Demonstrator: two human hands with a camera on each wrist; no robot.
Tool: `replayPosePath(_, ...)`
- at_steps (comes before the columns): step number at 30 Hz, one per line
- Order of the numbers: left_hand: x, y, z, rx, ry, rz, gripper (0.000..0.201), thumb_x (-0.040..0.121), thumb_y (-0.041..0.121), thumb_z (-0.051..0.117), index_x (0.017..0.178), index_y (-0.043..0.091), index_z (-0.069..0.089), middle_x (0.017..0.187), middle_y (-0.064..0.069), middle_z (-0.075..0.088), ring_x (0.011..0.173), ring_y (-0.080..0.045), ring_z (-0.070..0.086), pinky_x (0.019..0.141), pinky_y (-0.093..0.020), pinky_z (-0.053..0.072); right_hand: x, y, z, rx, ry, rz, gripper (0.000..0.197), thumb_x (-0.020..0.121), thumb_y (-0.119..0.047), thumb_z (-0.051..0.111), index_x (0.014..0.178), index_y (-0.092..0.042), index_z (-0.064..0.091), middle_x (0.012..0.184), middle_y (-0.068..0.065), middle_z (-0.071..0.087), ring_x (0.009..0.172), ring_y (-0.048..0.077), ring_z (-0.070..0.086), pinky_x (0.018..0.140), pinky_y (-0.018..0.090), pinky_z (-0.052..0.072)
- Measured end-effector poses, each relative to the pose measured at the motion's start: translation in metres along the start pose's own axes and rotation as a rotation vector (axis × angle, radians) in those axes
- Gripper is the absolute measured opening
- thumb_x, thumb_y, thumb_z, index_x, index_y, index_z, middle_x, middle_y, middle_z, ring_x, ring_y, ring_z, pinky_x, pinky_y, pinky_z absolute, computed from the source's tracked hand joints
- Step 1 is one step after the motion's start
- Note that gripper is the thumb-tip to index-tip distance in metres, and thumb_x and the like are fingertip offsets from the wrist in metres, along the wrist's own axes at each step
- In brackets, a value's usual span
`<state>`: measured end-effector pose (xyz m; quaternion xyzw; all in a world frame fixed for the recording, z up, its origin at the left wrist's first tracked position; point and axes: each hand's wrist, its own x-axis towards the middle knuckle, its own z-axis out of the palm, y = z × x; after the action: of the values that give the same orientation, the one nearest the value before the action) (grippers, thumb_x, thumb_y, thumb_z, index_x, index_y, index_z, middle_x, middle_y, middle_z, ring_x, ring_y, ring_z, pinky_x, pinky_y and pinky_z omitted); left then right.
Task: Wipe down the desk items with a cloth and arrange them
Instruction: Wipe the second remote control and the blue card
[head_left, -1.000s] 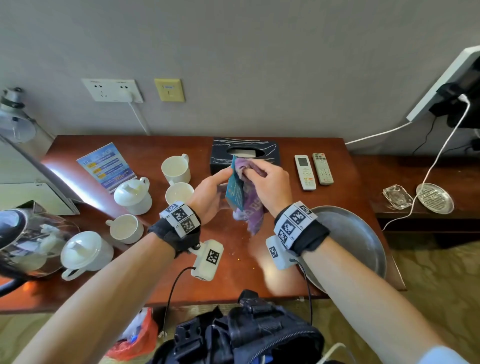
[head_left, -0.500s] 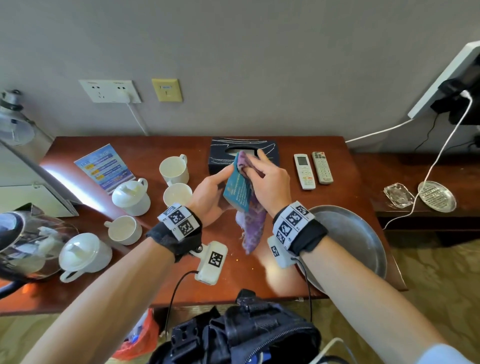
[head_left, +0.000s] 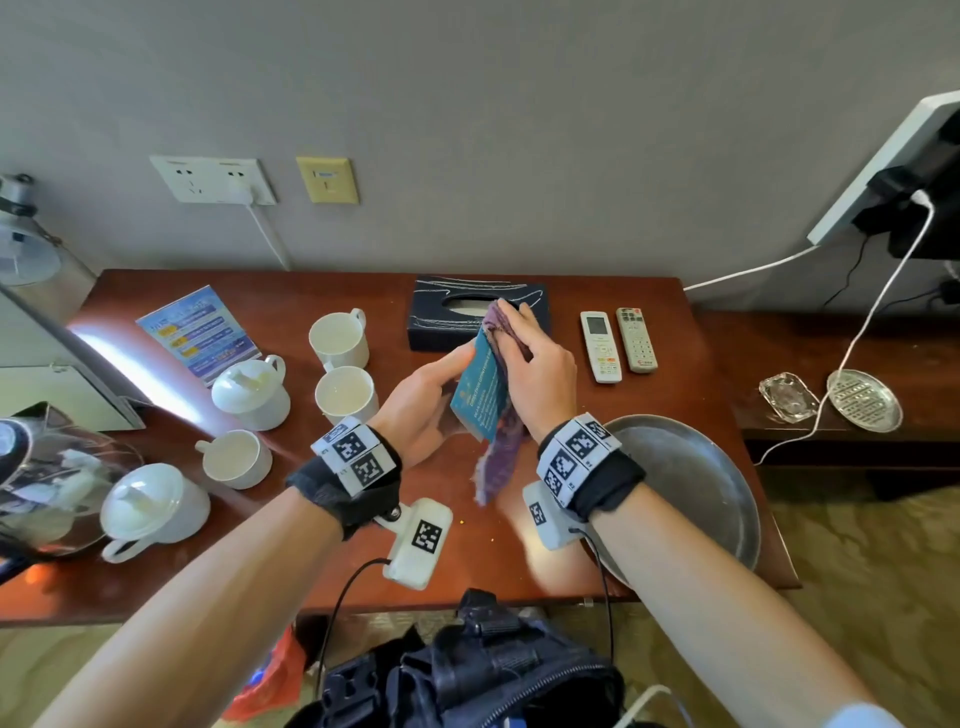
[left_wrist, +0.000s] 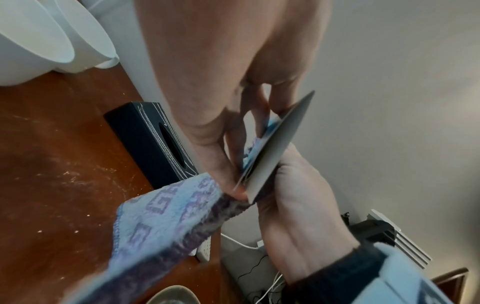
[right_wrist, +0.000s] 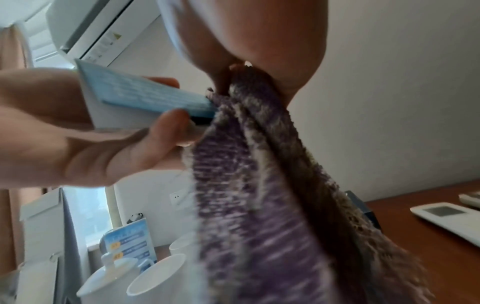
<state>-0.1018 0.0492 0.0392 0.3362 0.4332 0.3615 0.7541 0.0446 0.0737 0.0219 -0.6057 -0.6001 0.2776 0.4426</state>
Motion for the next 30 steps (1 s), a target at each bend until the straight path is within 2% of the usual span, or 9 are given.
replayPosePath(4, 0.002, 0.000, 0.005, 0.032, 0.074, 0.032, 0.032, 0.104, 0.044, 0.044, 0.122, 0.033, 0.067, 0.113, -0.008, 0.072, 0.097, -0.023, 0.070, 0.074, -0.036, 0.056, -0.014, 0.001, 0.003, 0.056, 0.001, -0.072, 0.035, 0.097, -0.026, 0.062, 0.132, -0.031, 0.062, 0.149, 0.003, 0.049, 0.130, 0.002, 0.048, 0.104, 0.013, 0.040)
replayPosePath(7, 0.004, -0.003, 0.005, 0.046, 0.105, 0.062, 0.038, 0.103, 0.049, 0.044, 0.122, 0.029, 0.070, 0.118, -0.012, 0.071, 0.100, -0.025, 0.069, 0.070, -0.033, 0.057, -0.029, 0.005, 0.006, 0.070, -0.044, -0.143, 0.035, 0.096, -0.022, 0.064, 0.131, -0.027, 0.062, 0.148, 0.005, 0.050, 0.132, 0.008, 0.050, 0.107, 0.024, 0.045)
replayPosePath(10, 0.002, -0.005, 0.006, 0.049, 0.084, 0.070, 0.038, 0.103, 0.047, 0.044, 0.124, 0.026, 0.068, 0.117, -0.016, 0.070, 0.100, -0.025, 0.069, 0.075, -0.033, 0.058, -0.024, 0.005, 0.005, 0.107, -0.046, -0.090, 0.035, 0.096, -0.025, 0.064, 0.130, -0.031, 0.062, 0.146, 0.002, 0.052, 0.132, 0.008, 0.051, 0.108, 0.029, 0.046)
replayPosePath(12, -0.003, -0.003, 0.003, 0.027, 0.034, 0.087, 0.037, 0.105, 0.038, 0.040, 0.134, 0.027, 0.061, 0.114, -0.010, 0.071, 0.098, -0.021, 0.068, 0.081, -0.034, 0.056, -0.013, -0.001, 0.005, 0.123, -0.040, 0.007, 0.034, 0.097, -0.031, 0.062, 0.131, -0.034, 0.062, 0.144, -0.002, 0.054, 0.131, 0.006, 0.051, 0.109, 0.027, 0.044)
replayPosePath(15, -0.009, 0.001, -0.004, 0.042, -0.024, 0.128, 0.045, 0.100, 0.028, 0.042, 0.144, 0.032, 0.052, 0.126, -0.007, 0.067, 0.110, -0.024, 0.063, 0.094, -0.044, 0.050, -0.009, -0.011, 0.008, 0.114, -0.065, 0.038, 0.035, 0.098, -0.033, 0.059, 0.133, -0.029, 0.062, 0.141, -0.005, 0.057, 0.129, 0.007, 0.053, 0.105, 0.016, 0.042)
replayPosePath(18, -0.012, 0.004, -0.013, 0.017, 0.023, 0.174, 0.043, 0.099, 0.025, 0.043, 0.140, 0.030, 0.055, 0.129, -0.006, 0.066, 0.117, -0.028, 0.060, 0.094, -0.048, 0.051, -0.026, -0.020, 0.011, 0.069, -0.131, -0.095, 0.035, 0.100, -0.027, 0.058, 0.134, -0.023, 0.061, 0.143, -0.002, 0.055, 0.128, 0.005, 0.052, 0.096, 0.004, 0.040)
replayPosePath(24, -0.025, 0.005, -0.029, -0.057, 0.077, 0.145, 0.039, 0.104, 0.022, 0.037, 0.138, 0.035, 0.053, 0.130, -0.001, 0.066, 0.119, -0.025, 0.063, 0.092, -0.044, 0.052, -0.059, -0.009, 0.021, -0.050, -0.202, -0.304, 0.036, 0.097, -0.016, 0.062, 0.133, -0.019, 0.062, 0.142, 0.001, 0.056, 0.136, 0.013, 0.048, 0.113, 0.028, 0.040)
replayPosePath(26, -0.029, 0.004, -0.031, -0.080, 0.041, 0.135, 0.036, 0.104, 0.022, 0.036, 0.129, 0.036, 0.059, 0.123, 0.000, 0.071, 0.115, -0.024, 0.065, 0.094, -0.046, 0.052, -0.054, -0.011, 0.024, -0.094, -0.166, -0.300, 0.035, 0.096, -0.018, 0.063, 0.131, -0.021, 0.064, 0.140, 0.002, 0.057, 0.135, 0.015, 0.050, 0.112, 0.031, 0.041)
replayPosePath(30, -0.039, 0.006, -0.032, -0.035, -0.026, 0.135, 0.036, 0.105, 0.020, 0.035, 0.123, 0.037, 0.061, 0.110, 0.003, 0.075, 0.099, -0.016, 0.071, 0.094, -0.044, 0.050, -0.029, -0.025, 0.027, -0.087, -0.026, -0.114, 0.030, 0.098, -0.030, 0.061, 0.127, -0.027, 0.067, 0.134, -0.004, 0.062, 0.124, 0.010, 0.059, 0.104, 0.020, 0.045)
